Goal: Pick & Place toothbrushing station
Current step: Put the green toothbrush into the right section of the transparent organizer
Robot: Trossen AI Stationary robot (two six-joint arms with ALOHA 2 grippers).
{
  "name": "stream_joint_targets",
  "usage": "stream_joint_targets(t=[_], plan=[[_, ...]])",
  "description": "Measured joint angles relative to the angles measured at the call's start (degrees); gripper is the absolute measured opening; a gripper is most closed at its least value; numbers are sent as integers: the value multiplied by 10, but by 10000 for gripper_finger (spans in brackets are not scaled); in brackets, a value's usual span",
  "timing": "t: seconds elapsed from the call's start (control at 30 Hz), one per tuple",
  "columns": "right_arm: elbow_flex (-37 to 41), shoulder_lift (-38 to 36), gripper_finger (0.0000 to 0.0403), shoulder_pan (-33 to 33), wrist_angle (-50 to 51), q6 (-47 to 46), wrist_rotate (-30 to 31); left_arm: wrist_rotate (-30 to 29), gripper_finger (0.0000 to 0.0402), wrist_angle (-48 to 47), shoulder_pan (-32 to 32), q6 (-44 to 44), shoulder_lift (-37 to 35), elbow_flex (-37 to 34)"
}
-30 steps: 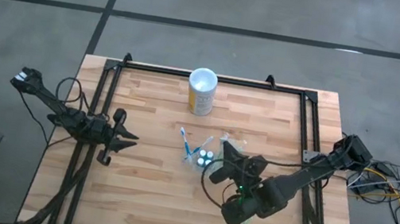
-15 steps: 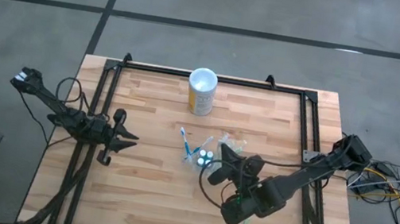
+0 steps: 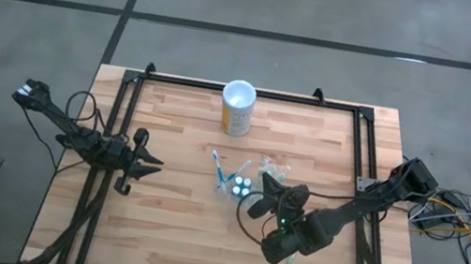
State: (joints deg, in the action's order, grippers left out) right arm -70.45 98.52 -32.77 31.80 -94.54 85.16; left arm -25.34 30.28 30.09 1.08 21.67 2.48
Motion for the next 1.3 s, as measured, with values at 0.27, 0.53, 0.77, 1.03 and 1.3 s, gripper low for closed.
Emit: stream_joint_targets(t=[0.27,0.53,0.77,1.03,1.3], plan=[[34,0,8,4,-43,0,-14,0,83,0,0,0,0,0],[52,0,8,4,-74,0,-22,0,83,0,0,0,0,0],[62,0,8,4,-81,5,-116,0,83,0,0,0,0,0],[75,0,8,4,-83,0,-160,0,83,0,0,0,0,0],[80,0,8,4,-80,38,-162,0,83,0,0,0,0,0]])
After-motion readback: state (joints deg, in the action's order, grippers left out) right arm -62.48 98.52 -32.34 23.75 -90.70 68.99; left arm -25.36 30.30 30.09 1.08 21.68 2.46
